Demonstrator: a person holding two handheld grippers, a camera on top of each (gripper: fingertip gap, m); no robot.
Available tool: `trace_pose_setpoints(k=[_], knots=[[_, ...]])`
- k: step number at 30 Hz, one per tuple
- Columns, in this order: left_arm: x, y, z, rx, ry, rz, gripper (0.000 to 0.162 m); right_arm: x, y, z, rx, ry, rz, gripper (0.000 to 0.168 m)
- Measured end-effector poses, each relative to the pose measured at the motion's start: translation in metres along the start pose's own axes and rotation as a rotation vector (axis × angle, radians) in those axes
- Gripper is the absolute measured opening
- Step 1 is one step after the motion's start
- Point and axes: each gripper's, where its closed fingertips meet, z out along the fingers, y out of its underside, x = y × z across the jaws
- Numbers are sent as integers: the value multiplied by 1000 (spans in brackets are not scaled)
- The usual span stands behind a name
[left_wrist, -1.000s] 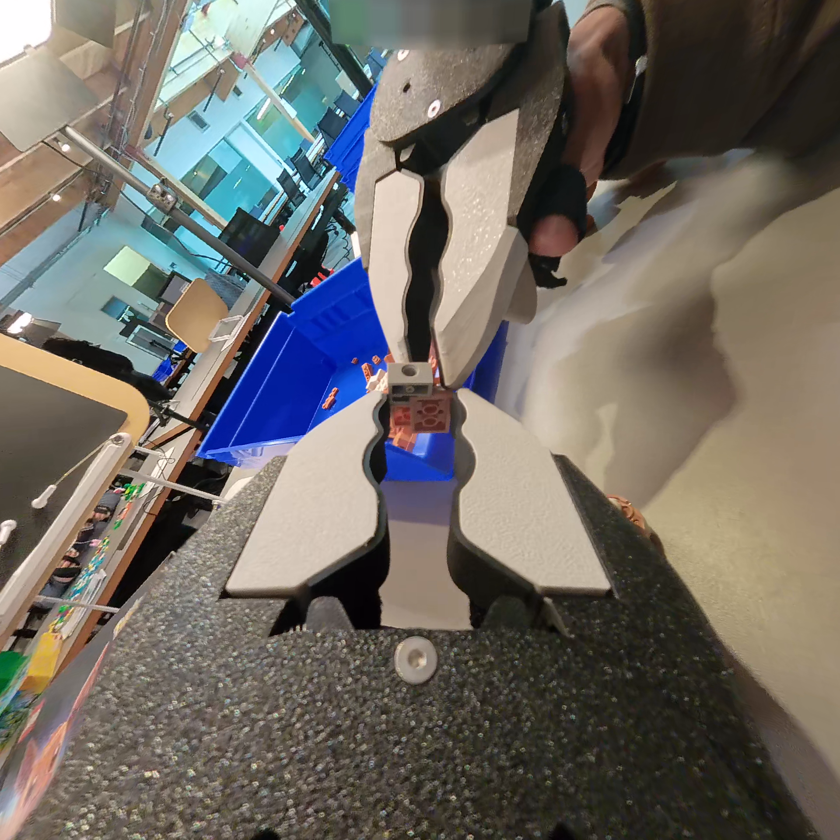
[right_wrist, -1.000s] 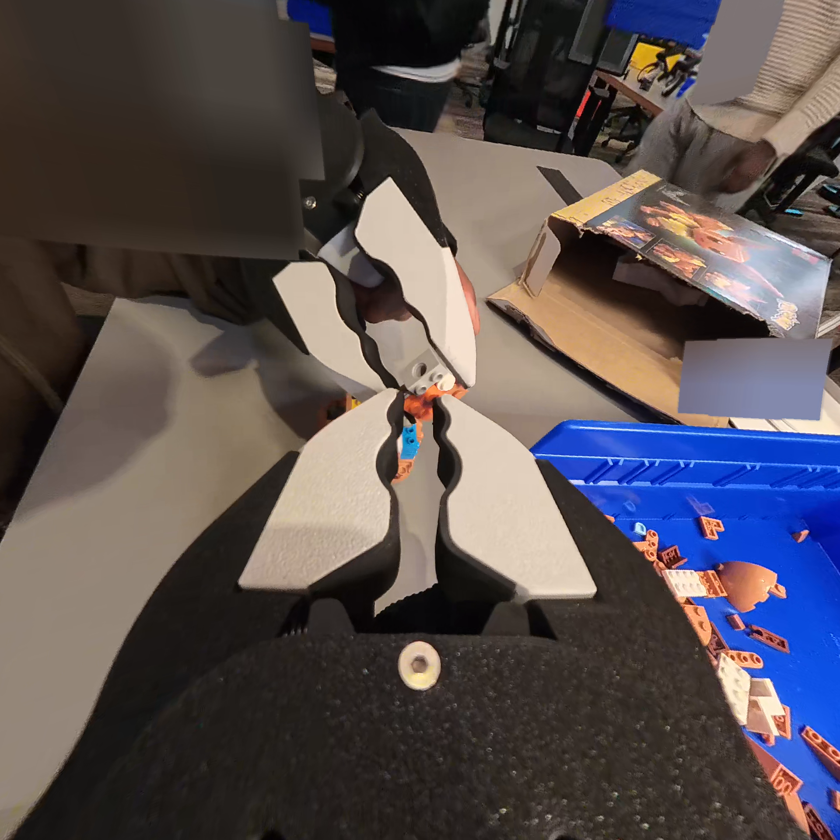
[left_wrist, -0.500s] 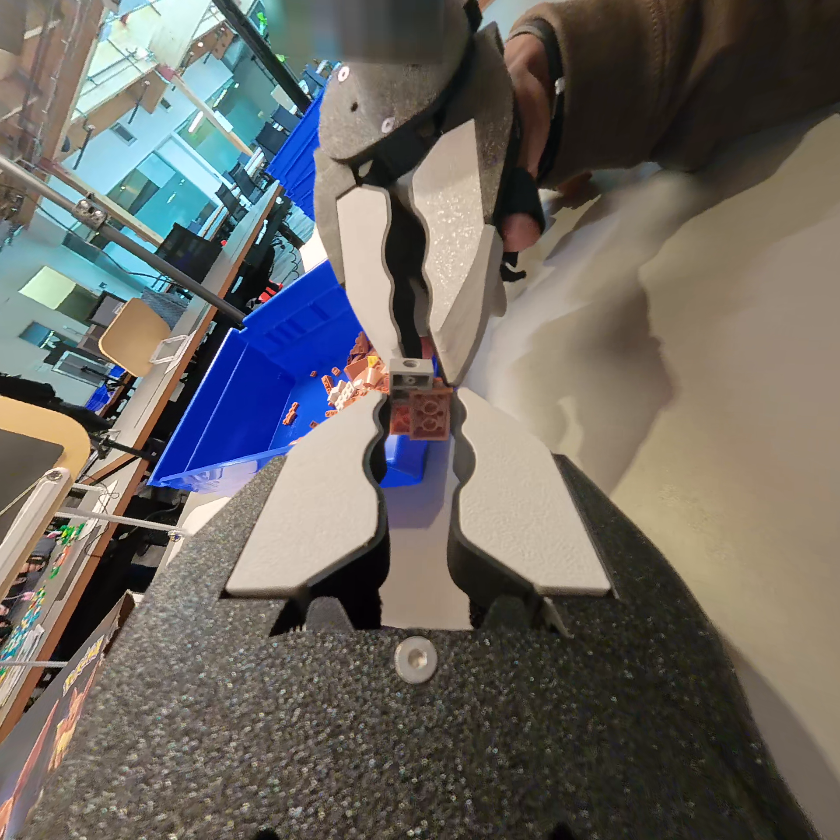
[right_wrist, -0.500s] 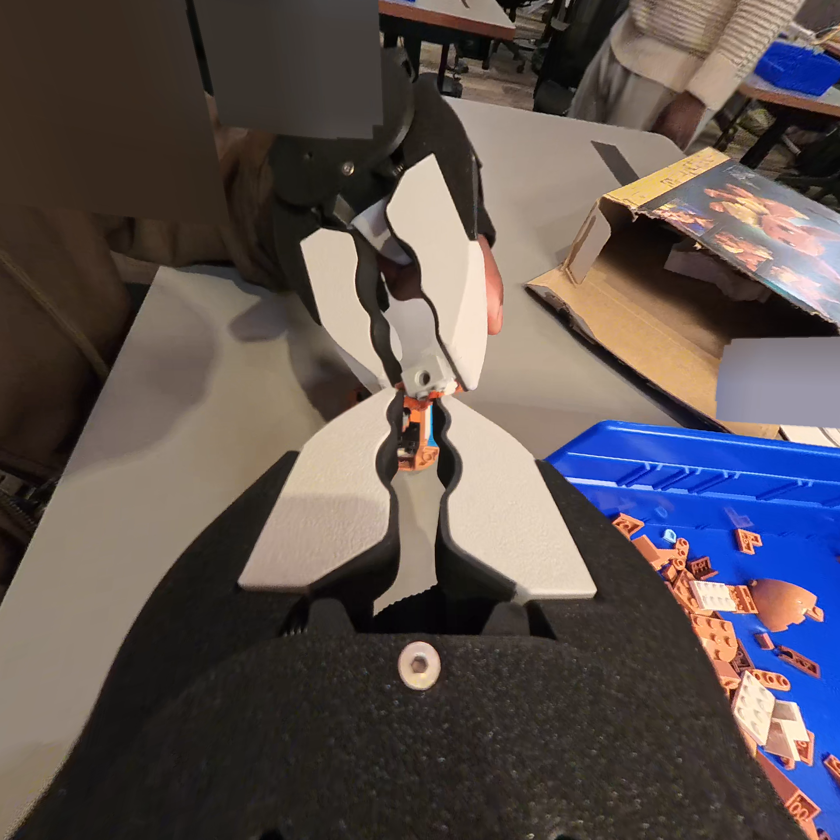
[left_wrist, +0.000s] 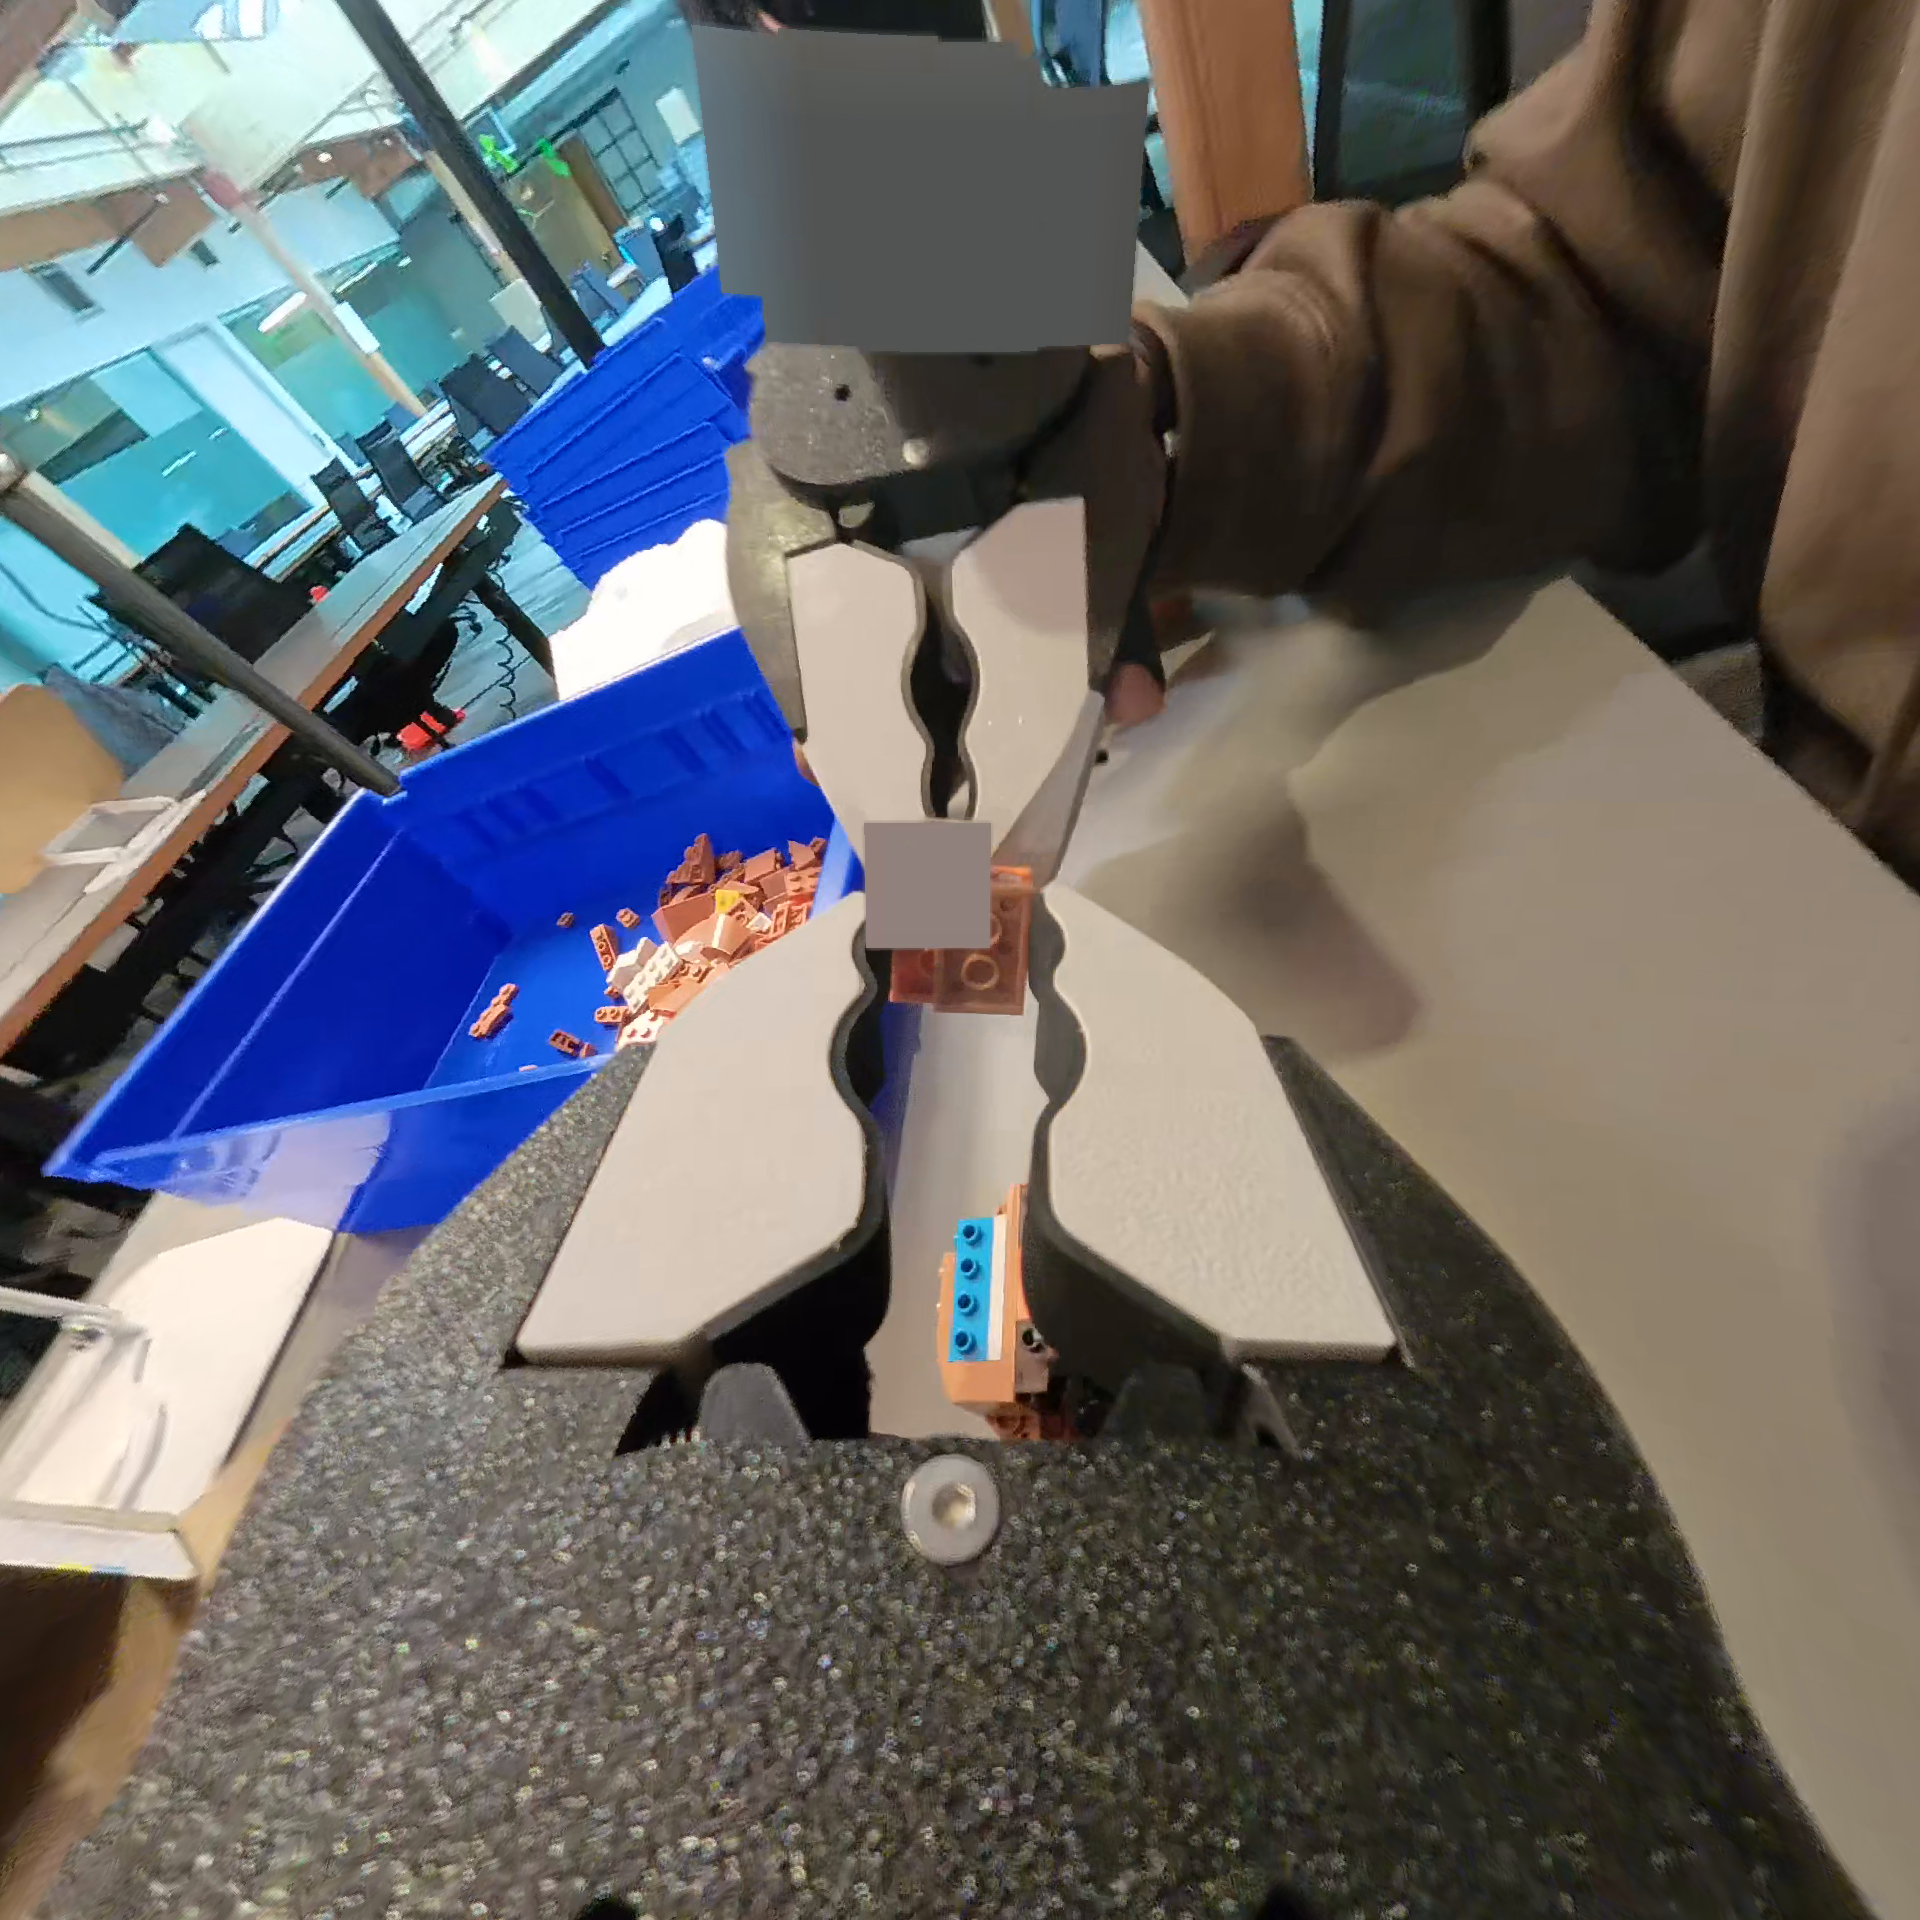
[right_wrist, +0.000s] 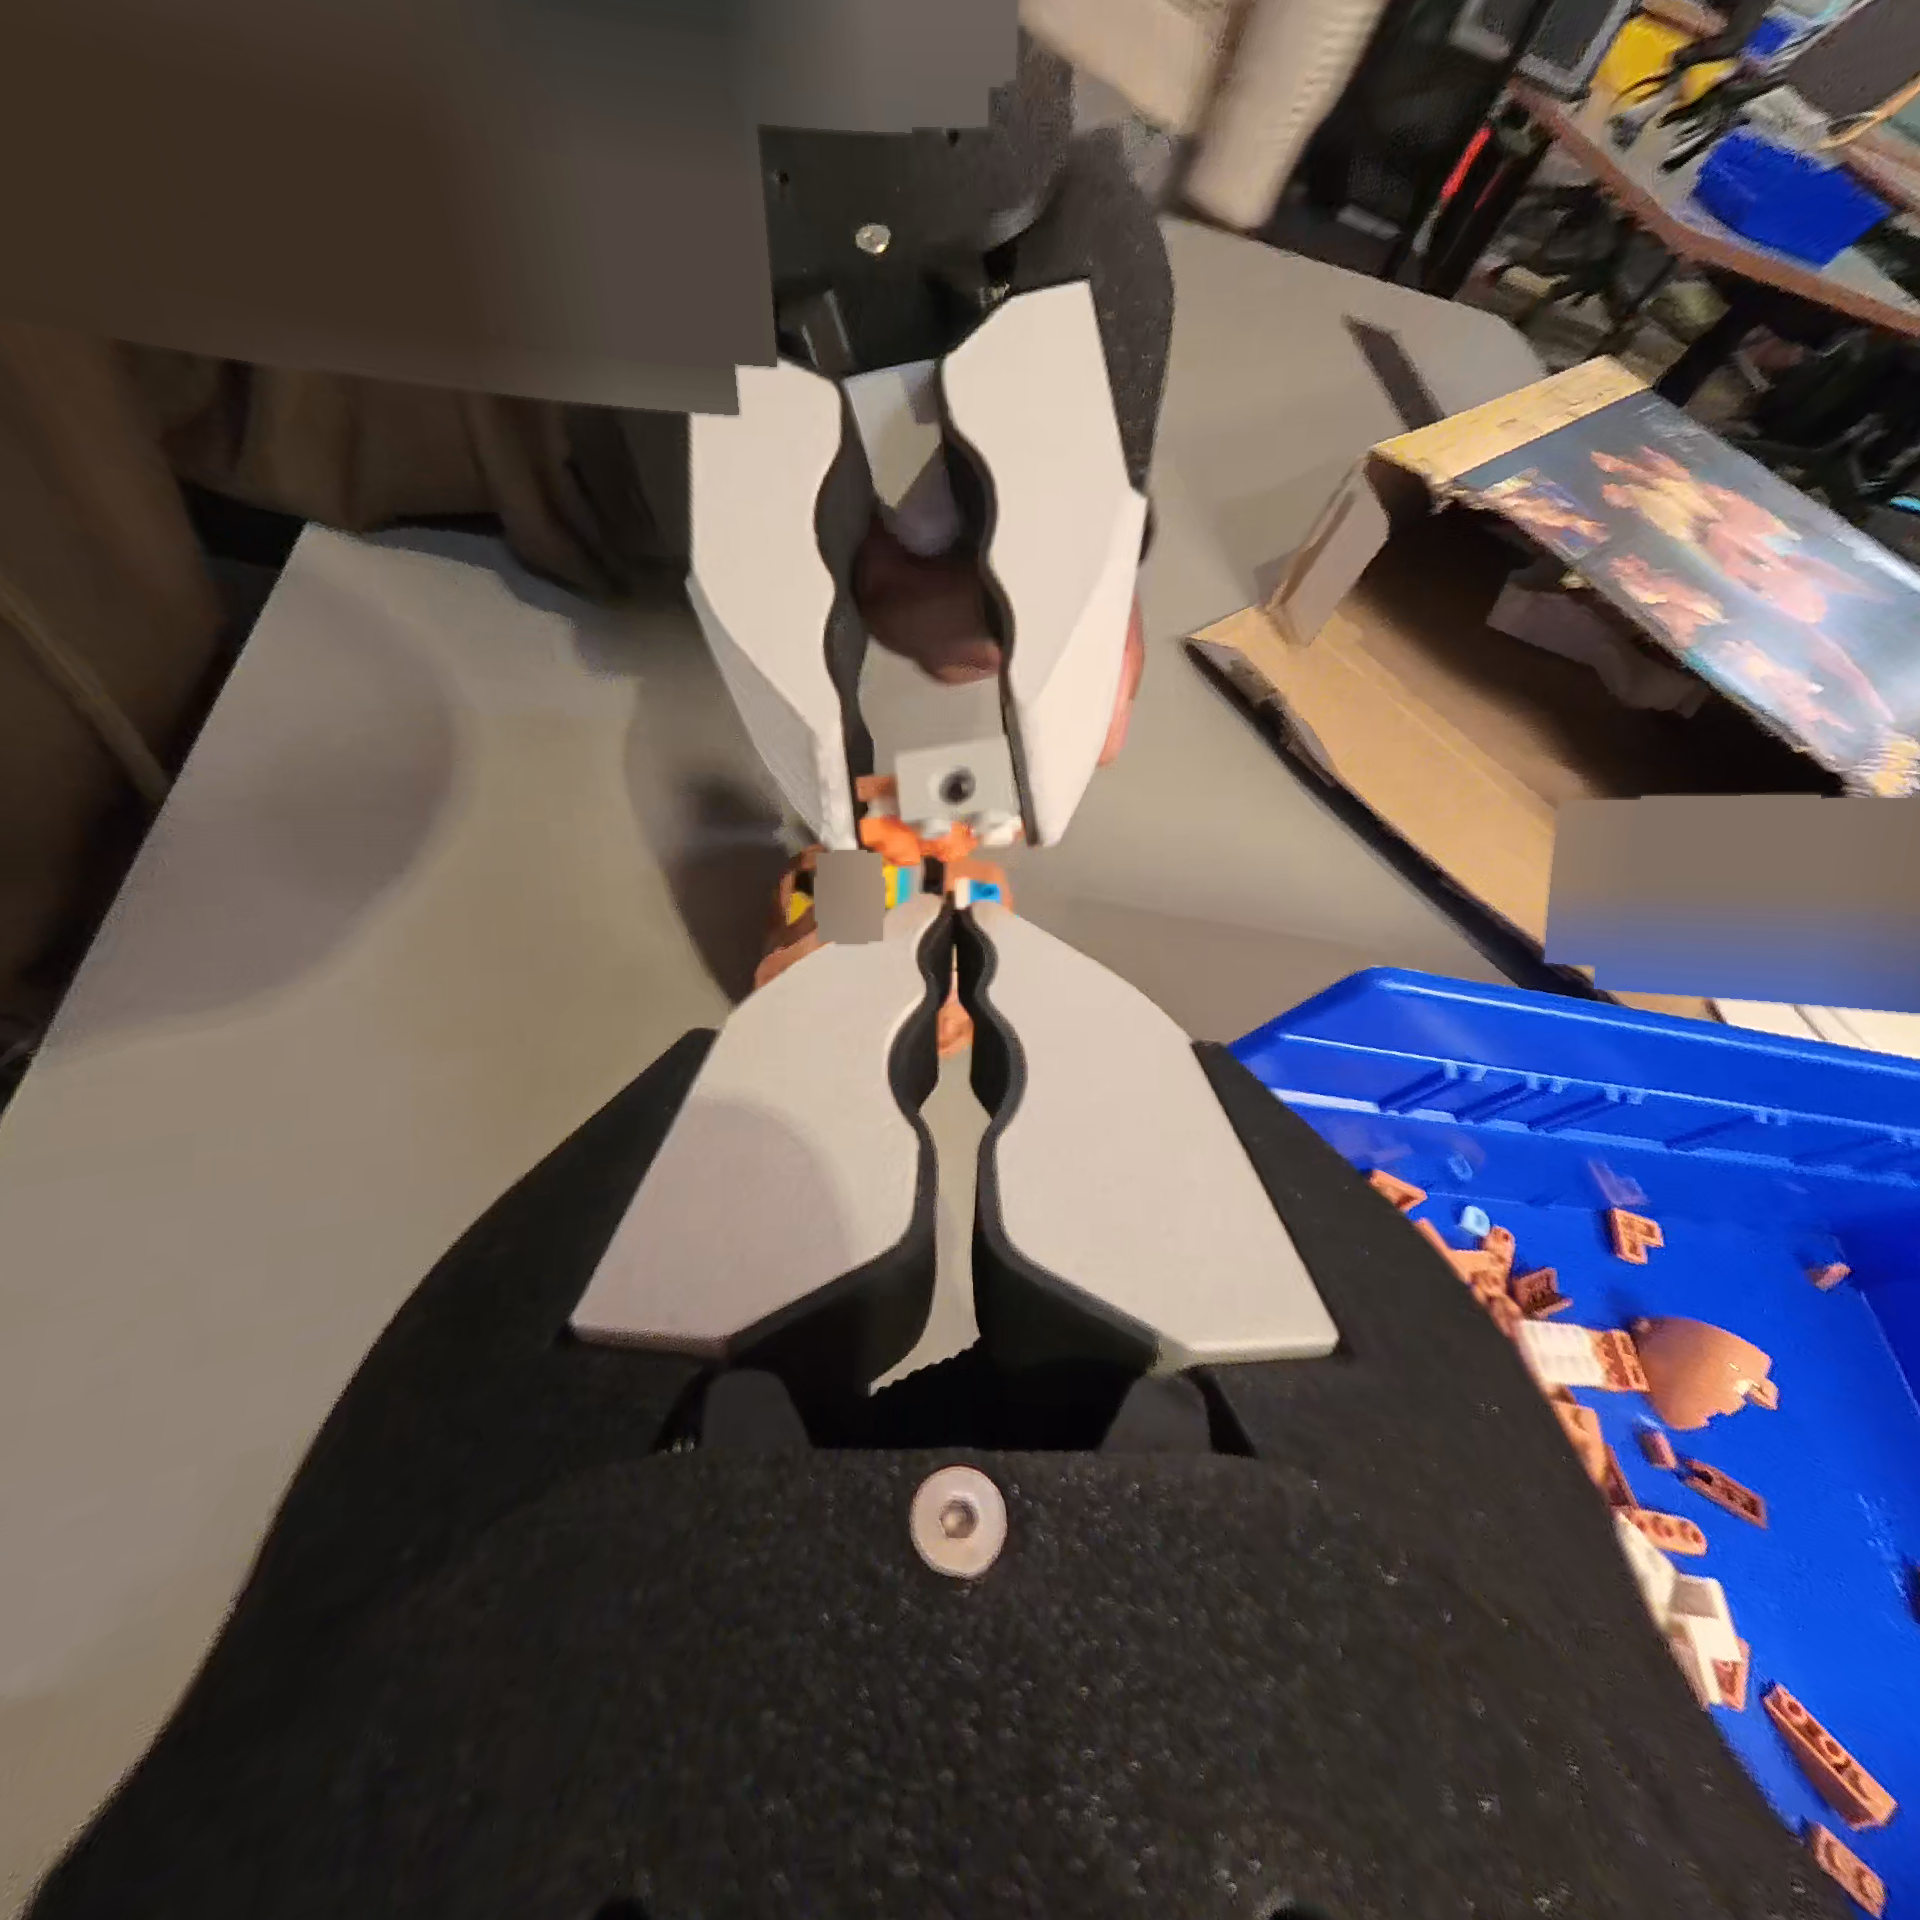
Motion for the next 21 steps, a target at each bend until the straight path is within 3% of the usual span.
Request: trace_pose_setpoints(k=[5,7,13,21], knots=[[-28,-22,-14,272,49,-540,25,25,-21,-12,167,149,30,4],[-36,-19,-18,318,67,-677,25,27,-27,-14,200,199,-22,9],[-43,-17,-21,413,139,-890,25,27,-33,-13,236,242,-75,14],[-41,-22,-21,490,215,-1030,25,29,-42,-16,265,350,-189,15]])
